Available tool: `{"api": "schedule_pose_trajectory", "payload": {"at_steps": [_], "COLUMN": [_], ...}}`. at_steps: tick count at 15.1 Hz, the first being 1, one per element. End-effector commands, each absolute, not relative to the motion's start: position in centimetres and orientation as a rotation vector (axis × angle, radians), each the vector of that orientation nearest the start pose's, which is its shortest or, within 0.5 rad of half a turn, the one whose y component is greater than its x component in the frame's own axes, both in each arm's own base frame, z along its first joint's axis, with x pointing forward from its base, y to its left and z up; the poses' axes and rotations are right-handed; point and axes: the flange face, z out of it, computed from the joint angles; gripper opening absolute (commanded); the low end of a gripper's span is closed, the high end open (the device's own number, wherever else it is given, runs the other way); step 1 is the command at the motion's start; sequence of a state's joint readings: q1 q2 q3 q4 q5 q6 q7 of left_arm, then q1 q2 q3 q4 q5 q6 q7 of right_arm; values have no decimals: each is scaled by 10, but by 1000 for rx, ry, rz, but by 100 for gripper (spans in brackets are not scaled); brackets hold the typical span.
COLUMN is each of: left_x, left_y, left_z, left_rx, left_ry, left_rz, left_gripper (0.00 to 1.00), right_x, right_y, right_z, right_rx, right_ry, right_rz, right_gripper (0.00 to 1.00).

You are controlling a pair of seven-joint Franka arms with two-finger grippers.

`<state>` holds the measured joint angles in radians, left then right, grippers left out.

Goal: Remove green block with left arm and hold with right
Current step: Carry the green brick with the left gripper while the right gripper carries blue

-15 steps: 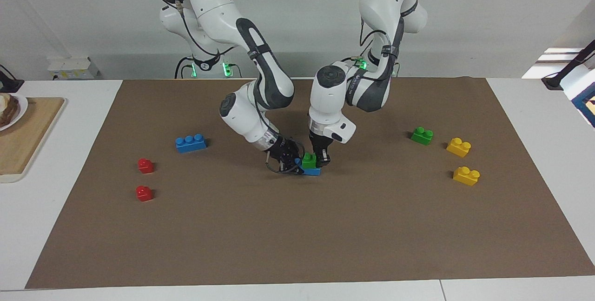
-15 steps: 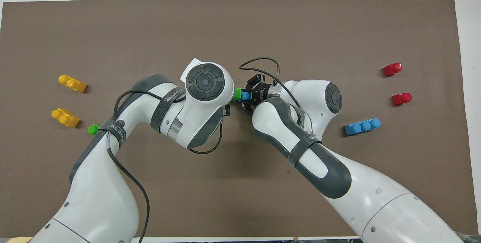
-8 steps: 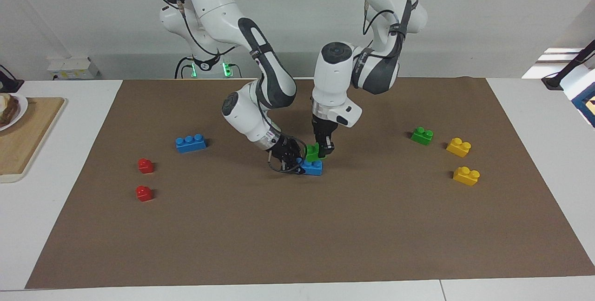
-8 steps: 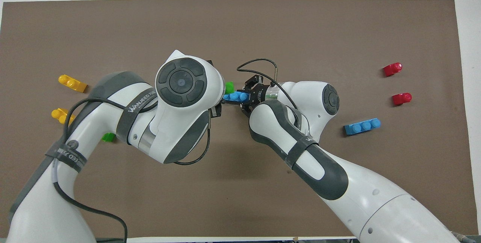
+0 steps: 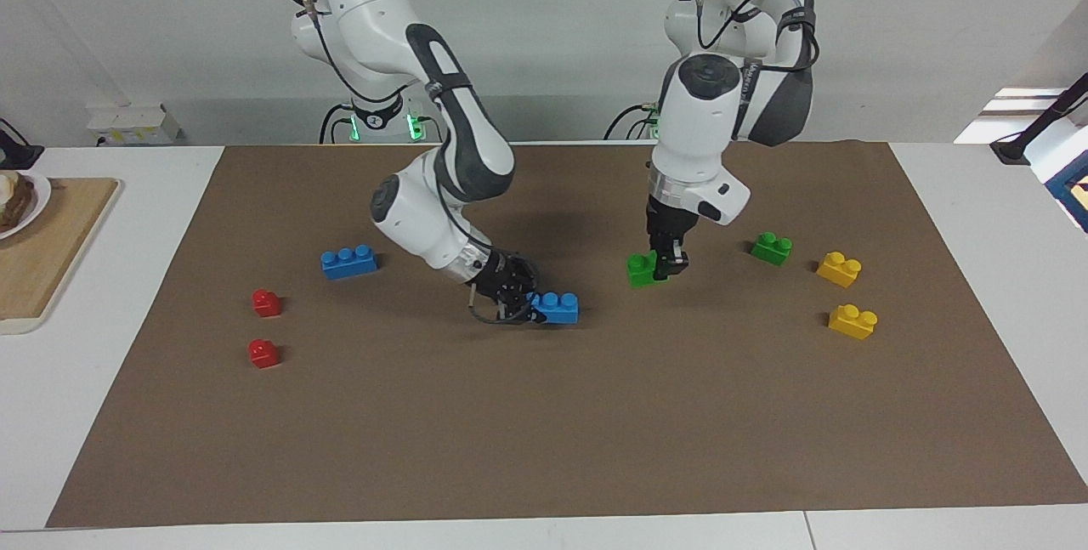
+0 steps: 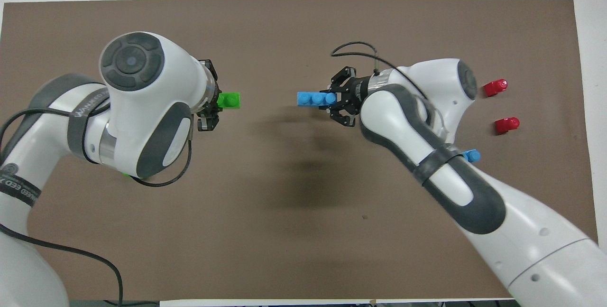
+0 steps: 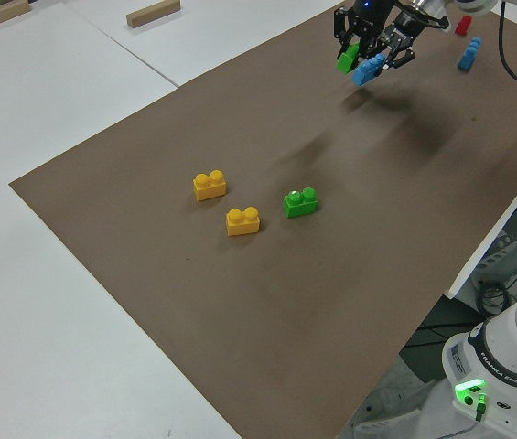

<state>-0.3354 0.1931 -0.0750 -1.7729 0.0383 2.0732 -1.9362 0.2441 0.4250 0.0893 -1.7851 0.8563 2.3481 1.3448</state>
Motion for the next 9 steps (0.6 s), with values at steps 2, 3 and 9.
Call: {"api": "schedule_pose_trajectory", "payload": {"at_steps": [2,3,9], "left_x": [584,581,573], "left_y": [-166,-146,-62], "left_z": [446,441,397], "left_rx": [-2518,-2570,-2770], "left_ry": [-2014,-1936,-1575], "left_rz": [10,19,52], "left_gripper": [0,0,0], "right_x": [660,663,643], "right_y": [131,105,-36], "right_z": [375,377,335], "right_rx": [-1789,-1776,-1867], "right_ry": [1801,1809,1758], "right_rz": [602,620,579], "right_gripper": [0,0,0]}}
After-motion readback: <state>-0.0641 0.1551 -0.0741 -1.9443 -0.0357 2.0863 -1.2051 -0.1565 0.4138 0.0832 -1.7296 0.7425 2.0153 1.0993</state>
